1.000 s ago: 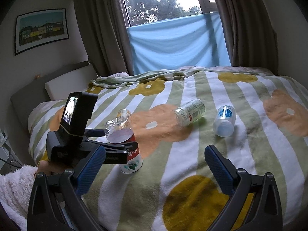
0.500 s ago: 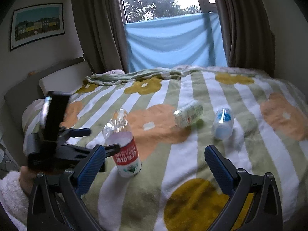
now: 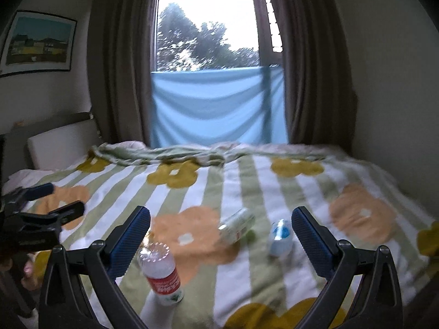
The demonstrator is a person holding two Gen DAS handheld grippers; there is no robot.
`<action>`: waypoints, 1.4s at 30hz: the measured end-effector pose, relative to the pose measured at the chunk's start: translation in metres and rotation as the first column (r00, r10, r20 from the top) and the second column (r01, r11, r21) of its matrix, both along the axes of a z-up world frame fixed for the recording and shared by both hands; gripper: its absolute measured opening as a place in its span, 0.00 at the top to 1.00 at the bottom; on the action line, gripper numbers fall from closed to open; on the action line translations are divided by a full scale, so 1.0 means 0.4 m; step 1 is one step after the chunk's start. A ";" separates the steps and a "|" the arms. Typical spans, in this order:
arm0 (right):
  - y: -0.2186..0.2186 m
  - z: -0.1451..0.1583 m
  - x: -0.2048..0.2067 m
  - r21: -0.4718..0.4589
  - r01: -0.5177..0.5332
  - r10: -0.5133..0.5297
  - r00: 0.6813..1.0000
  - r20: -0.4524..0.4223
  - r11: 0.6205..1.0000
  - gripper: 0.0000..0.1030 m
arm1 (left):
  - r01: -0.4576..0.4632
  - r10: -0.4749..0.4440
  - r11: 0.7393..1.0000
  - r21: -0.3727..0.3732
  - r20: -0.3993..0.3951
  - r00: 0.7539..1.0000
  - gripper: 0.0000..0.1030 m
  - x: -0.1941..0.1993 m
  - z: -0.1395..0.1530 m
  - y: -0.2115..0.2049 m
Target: Flip cup upside down
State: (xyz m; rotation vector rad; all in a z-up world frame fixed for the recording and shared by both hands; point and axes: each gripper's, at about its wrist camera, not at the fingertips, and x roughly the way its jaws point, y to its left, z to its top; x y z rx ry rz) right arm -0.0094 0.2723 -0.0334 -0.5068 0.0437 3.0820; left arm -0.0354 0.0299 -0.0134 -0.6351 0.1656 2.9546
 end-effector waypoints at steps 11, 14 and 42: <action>-0.060 -0.023 0.031 0.085 0.073 -0.072 0.997 -0.018 0.994 0.00 | -0.034 0.036 0.998 0.055 -0.041 0.999 0.00 0.068 -0.025 -0.052; -0.063 -0.020 0.034 0.082 0.074 -0.073 0.997 -0.022 0.994 0.00 | -0.033 0.036 0.997 0.064 -0.050 0.998 0.00 0.074 -0.025 -0.058; -0.056 -0.026 0.035 0.038 0.086 -0.085 0.996 -0.015 0.996 0.00 | -0.013 0.018 0.998 0.057 -0.077 0.997 0.00 0.082 -0.023 -0.038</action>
